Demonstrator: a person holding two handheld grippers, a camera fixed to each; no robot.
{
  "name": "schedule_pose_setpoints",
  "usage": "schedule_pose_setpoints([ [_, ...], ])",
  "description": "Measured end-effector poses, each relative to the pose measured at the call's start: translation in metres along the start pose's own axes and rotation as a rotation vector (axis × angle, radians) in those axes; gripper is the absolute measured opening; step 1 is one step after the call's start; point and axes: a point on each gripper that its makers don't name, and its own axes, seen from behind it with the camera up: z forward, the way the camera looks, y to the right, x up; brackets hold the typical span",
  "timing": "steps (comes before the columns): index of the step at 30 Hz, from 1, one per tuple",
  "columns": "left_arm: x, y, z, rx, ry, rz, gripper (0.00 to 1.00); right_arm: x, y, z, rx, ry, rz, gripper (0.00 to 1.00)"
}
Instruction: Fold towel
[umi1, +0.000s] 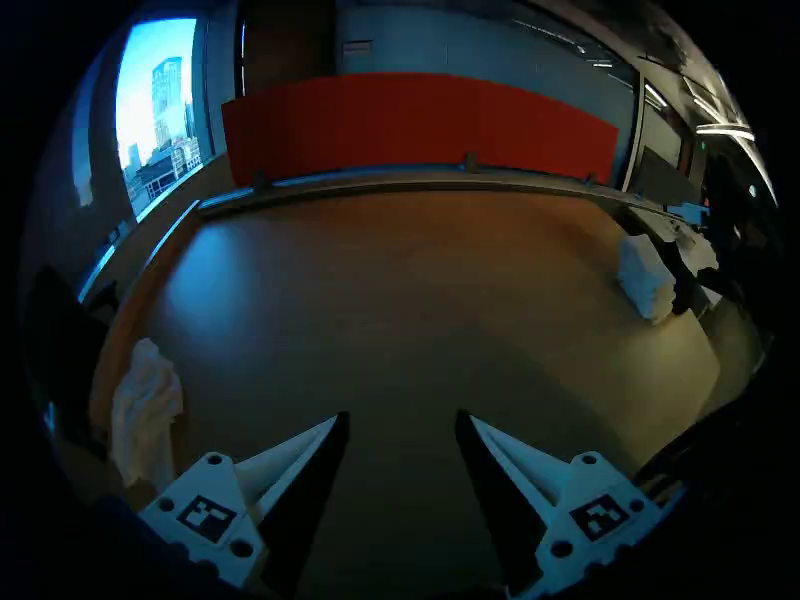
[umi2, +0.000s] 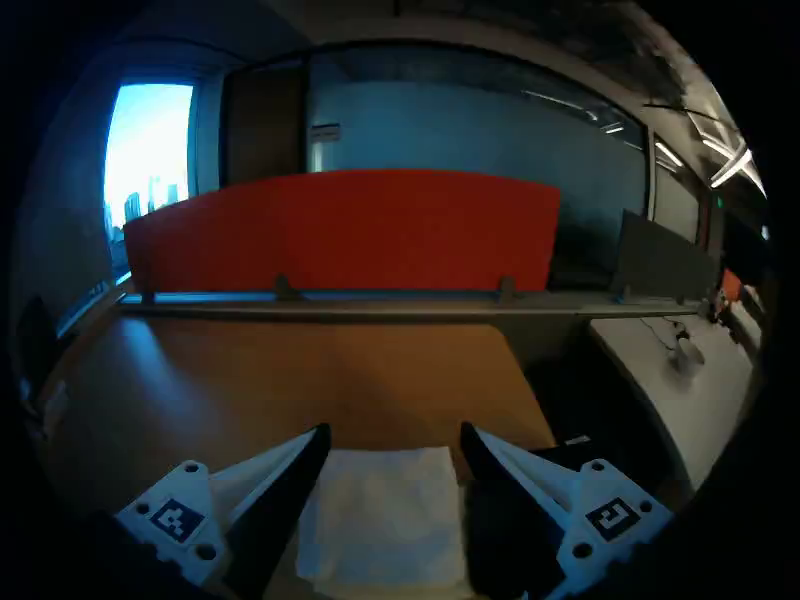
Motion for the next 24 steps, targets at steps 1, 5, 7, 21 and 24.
schedule_pose_setpoints([
  [1,0.001,0.0,0.0,0.0,0.002,0.0,0.78,0.003,0.001,-0.002,-0.006,0.019,0.006,1.0],
  [5,0.003,0.002,-0.001,-0.003,0.009,-0.001,0.78,0.014,0.008,-0.009,-0.048,0.088,0.025,1.0],
  [7,0.005,0.002,-0.001,-0.002,0.013,0.0,0.77,0.017,0.012,-0.01,-0.072,0.11,0.034,1.0],
  [21,0.011,-0.001,-0.002,0.01,0.043,-0.015,0.78,0.044,0.008,-0.031,-0.111,0.237,0.036,1.0],
  [24,0.014,-0.001,-0.001,0.012,0.055,-0.023,0.78,0.051,0.004,-0.037,-0.115,0.263,0.023,1.0],
])
